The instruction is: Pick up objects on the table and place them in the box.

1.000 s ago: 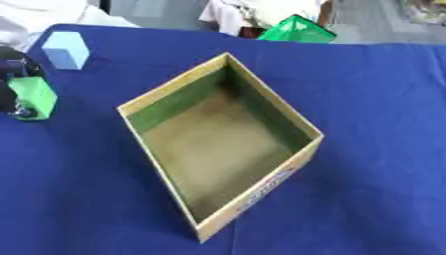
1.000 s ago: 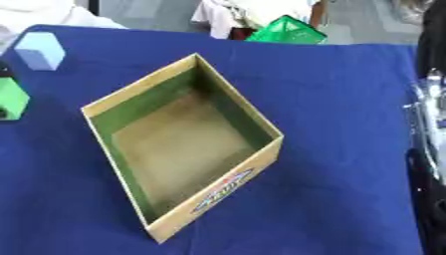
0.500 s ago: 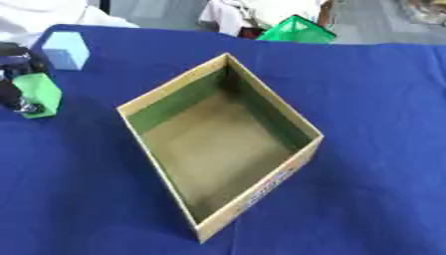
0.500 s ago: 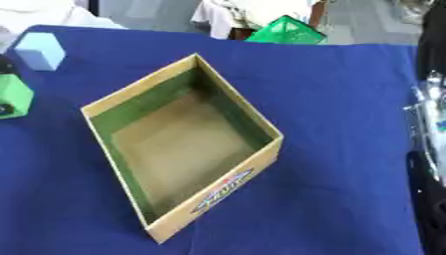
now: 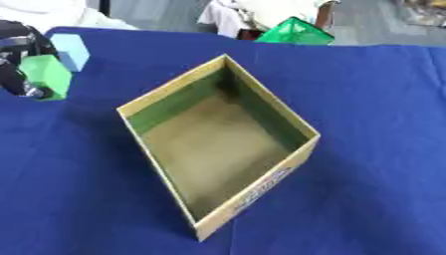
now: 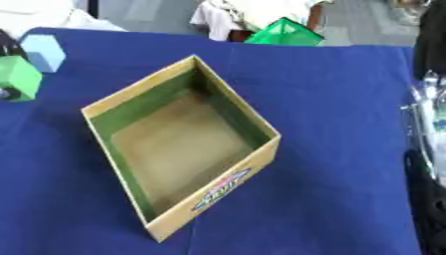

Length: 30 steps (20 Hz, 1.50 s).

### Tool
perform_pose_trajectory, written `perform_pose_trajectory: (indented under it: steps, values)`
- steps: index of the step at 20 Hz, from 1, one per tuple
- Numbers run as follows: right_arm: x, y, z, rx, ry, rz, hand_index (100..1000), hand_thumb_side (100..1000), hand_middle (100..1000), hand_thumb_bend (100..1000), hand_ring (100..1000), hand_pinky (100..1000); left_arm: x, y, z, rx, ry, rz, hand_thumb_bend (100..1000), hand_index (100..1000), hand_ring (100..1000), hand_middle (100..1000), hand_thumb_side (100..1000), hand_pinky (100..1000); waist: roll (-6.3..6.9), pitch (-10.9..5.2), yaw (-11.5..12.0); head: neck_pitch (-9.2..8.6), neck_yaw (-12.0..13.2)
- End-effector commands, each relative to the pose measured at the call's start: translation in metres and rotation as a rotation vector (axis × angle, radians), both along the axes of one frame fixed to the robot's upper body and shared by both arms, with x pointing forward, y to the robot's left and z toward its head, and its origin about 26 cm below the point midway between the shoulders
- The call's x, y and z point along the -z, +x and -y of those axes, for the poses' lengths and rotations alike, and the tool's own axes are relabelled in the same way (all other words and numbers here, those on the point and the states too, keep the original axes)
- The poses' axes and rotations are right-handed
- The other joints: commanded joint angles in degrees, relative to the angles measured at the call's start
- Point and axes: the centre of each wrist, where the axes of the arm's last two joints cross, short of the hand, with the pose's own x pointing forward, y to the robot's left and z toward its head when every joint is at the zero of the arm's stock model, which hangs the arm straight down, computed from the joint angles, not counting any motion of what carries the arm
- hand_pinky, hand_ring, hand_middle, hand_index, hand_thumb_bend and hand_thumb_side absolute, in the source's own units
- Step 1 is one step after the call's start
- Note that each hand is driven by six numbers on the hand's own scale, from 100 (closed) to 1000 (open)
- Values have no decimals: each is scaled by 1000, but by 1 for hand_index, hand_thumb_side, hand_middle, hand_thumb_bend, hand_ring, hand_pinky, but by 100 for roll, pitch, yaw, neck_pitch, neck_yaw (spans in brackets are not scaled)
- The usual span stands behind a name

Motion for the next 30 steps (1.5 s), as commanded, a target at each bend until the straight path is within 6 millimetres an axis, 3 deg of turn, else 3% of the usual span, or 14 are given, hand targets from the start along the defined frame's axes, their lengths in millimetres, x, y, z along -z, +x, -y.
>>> perform_pose_trajectory:
  steps: [1, 6, 15, 19, 23, 30]
  values:
    - [-8, -4, 3, 6, -10, 27, 856, 1000, 616, 184, 839, 824, -32, -12, 13, 90, 23, 93, 268, 726, 544, 582, 100, 565, 41, -181, 7, 39, -26]
    - [-7, -5, 1, 3, -9, 27, 856, 1000, 618, 187, 839, 824, -46, -23, 52, 249, 61, 160, 239, 720, 535, 576, 100, 548, 66, -235, 17, 99, -81]
    - [-7, -7, -3, -7, -3, 36, 857, 1000, 623, 195, 838, 823, -59, -64, 155, 578, 69, 190, 185, 725, 538, 581, 100, 549, 125, -336, 4, 212, -135]
    - [-7, -8, -5, -10, 0, 41, 857, 1000, 623, 196, 837, 822, -49, -77, 192, 652, 81, 205, 178, 726, 542, 585, 100, 553, 122, -360, -2, 283, -268]
    - [-7, -9, -5, -6, 5, 42, 857, 1000, 623, 197, 838, 823, -28, -80, 224, 716, 97, 163, 166, 727, 544, 586, 100, 552, 121, -368, 6, 318, -334]
    - [-5, -10, -3, -2, 10, 37, 857, 1000, 623, 198, 838, 823, 0, -70, 239, 713, 129, 85, 174, 724, 549, 590, 100, 549, 142, -366, 11, 315, -279]
